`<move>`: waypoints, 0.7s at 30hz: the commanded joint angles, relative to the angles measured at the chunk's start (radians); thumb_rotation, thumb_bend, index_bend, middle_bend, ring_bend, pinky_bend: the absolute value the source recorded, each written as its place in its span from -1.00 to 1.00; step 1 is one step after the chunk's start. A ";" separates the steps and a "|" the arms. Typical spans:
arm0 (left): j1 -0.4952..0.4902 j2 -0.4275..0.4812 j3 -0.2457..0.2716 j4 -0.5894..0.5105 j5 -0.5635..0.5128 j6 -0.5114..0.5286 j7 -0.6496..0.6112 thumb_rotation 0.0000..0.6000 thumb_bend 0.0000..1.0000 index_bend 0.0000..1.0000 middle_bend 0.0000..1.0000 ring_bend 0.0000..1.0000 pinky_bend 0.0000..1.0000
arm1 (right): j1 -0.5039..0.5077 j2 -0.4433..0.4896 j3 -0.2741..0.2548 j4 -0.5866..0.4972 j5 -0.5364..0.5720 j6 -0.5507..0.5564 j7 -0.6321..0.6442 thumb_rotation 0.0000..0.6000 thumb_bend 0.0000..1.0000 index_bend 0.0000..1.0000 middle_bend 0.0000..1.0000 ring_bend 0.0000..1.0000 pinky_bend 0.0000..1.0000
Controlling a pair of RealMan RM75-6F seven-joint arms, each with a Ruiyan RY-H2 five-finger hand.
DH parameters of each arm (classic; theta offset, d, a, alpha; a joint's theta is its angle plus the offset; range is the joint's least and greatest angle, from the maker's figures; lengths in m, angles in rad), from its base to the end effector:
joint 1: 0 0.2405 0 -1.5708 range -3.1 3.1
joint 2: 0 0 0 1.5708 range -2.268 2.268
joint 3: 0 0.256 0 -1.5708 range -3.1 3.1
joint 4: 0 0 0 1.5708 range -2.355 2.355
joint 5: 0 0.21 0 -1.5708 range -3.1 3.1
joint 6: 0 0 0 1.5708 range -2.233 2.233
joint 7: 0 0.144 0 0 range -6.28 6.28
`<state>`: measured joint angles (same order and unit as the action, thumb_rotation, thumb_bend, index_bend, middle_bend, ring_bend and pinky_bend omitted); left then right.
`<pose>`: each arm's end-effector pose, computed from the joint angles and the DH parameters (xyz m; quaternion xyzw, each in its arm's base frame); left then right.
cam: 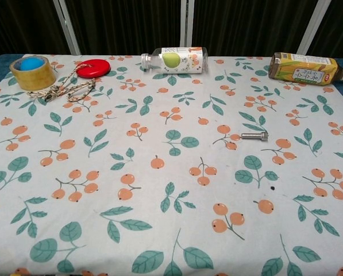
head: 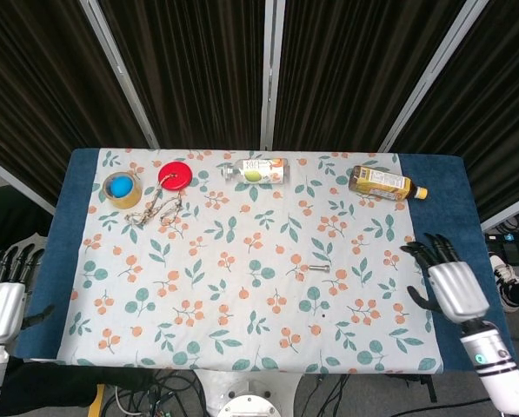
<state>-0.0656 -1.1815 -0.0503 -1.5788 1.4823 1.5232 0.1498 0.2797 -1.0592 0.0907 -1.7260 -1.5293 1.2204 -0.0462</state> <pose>-0.3157 0.1751 0.1480 -0.5992 -0.3513 -0.3544 0.6260 -0.2568 -0.2380 0.1363 0.6892 -0.3760 0.3805 0.4887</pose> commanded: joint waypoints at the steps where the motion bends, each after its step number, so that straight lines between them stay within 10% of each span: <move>1: 0.003 -0.003 0.002 0.007 -0.004 -0.002 -0.010 1.00 -0.78 -0.77 -0.90 -1.00 -1.00 | 0.136 -0.109 0.046 0.022 0.083 -0.174 -0.113 1.00 -0.53 -0.45 -0.63 -0.95 -0.90; 21: -0.003 -0.025 -0.003 0.082 -0.030 -0.035 -0.096 1.00 -0.78 -0.77 -0.90 -1.00 -1.00 | 0.366 -0.491 0.072 0.255 0.361 -0.322 -0.437 1.00 -0.45 -0.19 -0.67 -1.00 -1.00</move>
<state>-0.0685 -1.2059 -0.0533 -1.4976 1.4528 1.4886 0.0548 0.6351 -1.5332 0.1673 -1.4870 -1.1806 0.8966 -0.4685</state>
